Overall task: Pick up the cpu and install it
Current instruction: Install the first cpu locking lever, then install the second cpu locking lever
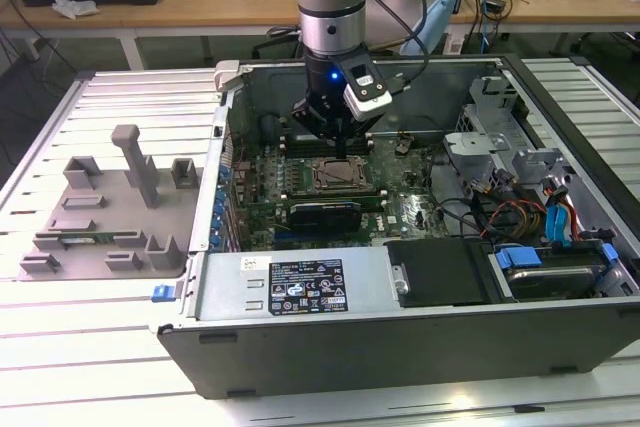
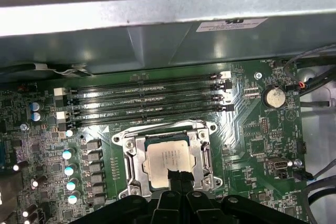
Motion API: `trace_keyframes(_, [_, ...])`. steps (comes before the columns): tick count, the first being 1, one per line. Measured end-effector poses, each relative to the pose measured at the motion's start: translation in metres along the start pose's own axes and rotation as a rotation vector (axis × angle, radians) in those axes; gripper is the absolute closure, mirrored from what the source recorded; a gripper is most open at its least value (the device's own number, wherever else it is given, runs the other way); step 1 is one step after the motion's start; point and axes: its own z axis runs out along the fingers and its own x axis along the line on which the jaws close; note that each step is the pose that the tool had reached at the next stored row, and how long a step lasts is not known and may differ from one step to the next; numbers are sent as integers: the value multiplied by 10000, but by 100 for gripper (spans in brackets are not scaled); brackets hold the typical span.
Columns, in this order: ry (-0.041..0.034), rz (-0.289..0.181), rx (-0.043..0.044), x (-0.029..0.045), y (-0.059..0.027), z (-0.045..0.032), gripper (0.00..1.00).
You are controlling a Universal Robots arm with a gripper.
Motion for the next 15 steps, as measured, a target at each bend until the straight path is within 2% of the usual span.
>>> trace_keyframes(15, [1,-1,7,-2,-19,0,89])
